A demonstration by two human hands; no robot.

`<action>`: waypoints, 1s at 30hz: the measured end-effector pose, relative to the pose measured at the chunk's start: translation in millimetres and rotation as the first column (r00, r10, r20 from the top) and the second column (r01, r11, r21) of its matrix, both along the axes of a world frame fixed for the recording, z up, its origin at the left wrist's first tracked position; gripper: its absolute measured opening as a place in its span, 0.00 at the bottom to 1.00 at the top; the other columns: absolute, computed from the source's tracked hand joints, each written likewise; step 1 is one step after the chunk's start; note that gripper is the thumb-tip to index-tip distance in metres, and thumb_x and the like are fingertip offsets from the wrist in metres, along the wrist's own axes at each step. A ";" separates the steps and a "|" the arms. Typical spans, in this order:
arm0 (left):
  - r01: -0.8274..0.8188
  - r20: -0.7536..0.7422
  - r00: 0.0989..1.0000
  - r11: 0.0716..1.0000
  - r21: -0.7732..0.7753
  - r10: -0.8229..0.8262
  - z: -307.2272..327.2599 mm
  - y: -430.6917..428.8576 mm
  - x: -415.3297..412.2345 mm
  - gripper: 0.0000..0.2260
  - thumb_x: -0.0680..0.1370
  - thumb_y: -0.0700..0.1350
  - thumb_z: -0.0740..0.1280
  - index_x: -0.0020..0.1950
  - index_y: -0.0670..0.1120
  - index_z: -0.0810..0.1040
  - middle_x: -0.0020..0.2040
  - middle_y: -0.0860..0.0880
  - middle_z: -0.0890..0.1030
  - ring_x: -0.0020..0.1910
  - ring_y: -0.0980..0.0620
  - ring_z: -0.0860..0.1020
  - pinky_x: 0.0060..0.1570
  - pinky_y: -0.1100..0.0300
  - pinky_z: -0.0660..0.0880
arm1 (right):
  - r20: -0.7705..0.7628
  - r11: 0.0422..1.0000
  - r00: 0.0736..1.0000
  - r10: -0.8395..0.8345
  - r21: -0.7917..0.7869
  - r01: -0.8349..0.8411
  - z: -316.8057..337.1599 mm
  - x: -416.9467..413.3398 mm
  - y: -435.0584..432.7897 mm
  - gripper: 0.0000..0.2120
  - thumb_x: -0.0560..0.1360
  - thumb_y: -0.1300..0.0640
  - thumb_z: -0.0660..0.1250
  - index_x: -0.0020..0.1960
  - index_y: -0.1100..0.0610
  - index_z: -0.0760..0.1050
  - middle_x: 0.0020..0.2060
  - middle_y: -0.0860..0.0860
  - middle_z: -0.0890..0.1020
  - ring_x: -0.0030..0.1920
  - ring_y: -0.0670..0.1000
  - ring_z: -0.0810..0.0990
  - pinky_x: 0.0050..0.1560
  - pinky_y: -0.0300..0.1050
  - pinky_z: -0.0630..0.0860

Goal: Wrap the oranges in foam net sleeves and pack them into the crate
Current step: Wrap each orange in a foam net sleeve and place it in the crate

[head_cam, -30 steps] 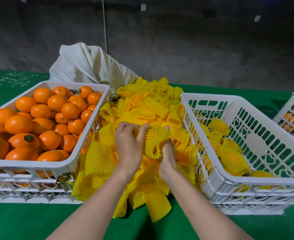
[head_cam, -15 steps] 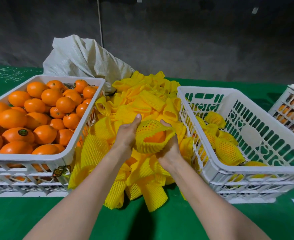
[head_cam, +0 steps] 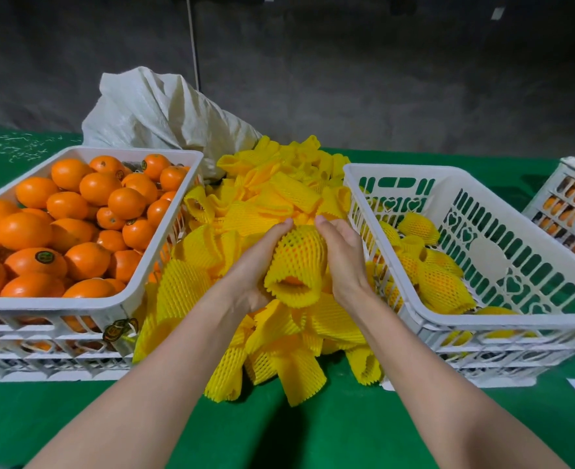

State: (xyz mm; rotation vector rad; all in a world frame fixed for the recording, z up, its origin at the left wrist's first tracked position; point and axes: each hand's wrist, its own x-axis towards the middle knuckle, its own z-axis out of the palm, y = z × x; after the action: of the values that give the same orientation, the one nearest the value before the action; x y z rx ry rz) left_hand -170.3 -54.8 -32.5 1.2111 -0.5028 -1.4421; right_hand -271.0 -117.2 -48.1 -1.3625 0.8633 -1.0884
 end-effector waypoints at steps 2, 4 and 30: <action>0.020 0.029 0.999 1.000 0.014 -0.020 -2.3 -0.5 -0.9 0.18 0.77 0.59 0.62 0.47 0.45 0.80 0.37 0.44 0.83 0.34 0.48 0.81 0.39 0.57 0.76 | -0.047 0.999 0.999 -0.012 -0.043 0.010 2.2 -2.1 -3.1 0.13 0.78 0.53 0.62 0.37 0.58 0.67 0.36 0.56 0.69 0.37 0.52 0.67 0.39 0.48 0.62; 0.040 0.031 0.999 0.999 0.028 -0.041 -3.7 -0.8 -1.3 0.18 0.76 0.60 0.63 0.46 0.45 0.80 0.36 0.44 0.83 0.31 0.49 0.82 0.33 0.59 0.77 | -0.095 0.996 0.995 0.004 -0.087 -0.012 3.2 -6.2 -8.0 0.15 0.79 0.54 0.61 0.36 0.58 0.66 0.31 0.56 0.65 0.32 0.51 0.64 0.35 0.44 0.60; -0.349 0.014 0.927 0.872 -0.343 0.376 13.9 -39.0 -67.2 0.18 0.84 0.52 0.52 0.72 0.49 0.68 0.60 0.49 0.76 0.51 0.59 0.77 0.42 0.65 0.77 | 0.074 0.986 0.997 0.007 -0.164 0.005 15.4 -69.2 -12.5 0.21 0.66 0.65 0.74 0.48 0.44 0.70 0.49 0.44 0.75 0.51 0.46 0.75 0.46 0.38 0.74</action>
State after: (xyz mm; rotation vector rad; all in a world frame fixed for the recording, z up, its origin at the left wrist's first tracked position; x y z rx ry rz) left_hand -237.5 -93.8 -18.6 1.0242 -0.5191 -0.9445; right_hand -340.2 -129.6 -32.7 -1.4480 0.7311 -1.2233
